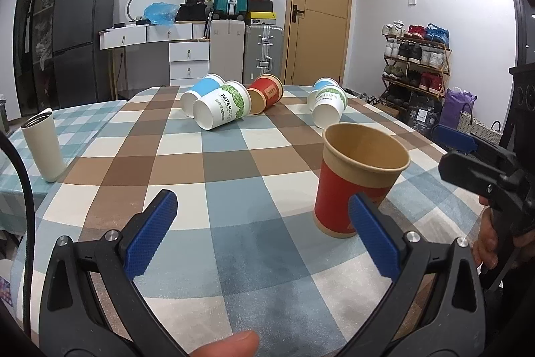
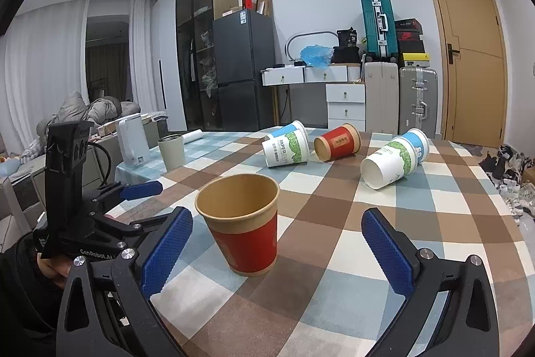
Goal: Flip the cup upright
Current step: 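Open the right gripper and withdraw from the upright red cup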
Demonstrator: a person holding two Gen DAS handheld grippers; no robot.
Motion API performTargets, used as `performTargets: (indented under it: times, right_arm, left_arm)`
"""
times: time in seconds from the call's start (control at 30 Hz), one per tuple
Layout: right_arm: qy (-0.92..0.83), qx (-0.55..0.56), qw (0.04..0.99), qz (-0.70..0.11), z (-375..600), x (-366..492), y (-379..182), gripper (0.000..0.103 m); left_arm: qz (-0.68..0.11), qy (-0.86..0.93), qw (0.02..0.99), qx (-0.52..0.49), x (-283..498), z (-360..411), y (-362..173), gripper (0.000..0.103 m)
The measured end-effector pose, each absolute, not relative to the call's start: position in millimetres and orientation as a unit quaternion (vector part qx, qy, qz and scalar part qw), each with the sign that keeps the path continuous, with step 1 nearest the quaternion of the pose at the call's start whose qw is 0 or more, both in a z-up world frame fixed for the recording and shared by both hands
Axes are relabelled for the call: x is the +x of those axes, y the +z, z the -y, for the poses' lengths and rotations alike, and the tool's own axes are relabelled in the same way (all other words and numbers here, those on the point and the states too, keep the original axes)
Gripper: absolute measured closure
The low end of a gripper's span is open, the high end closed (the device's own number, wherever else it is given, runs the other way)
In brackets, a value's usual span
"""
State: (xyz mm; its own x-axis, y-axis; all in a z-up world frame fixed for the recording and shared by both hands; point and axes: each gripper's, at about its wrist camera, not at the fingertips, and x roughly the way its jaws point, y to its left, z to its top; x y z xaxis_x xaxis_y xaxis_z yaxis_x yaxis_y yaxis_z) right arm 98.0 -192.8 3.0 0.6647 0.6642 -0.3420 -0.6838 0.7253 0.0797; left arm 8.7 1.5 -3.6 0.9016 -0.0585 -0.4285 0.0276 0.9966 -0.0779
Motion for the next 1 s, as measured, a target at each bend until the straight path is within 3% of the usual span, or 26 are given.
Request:
performTargets:
  times: [1.0]
  right_arm:
    - [0.371,-0.038,0.910,-0.181,187.8,93.6,2.6,0.000]
  left_arm:
    - [-0.220,-0.024,0.974,-0.042,5.3,-5.0,-3.5,0.001]
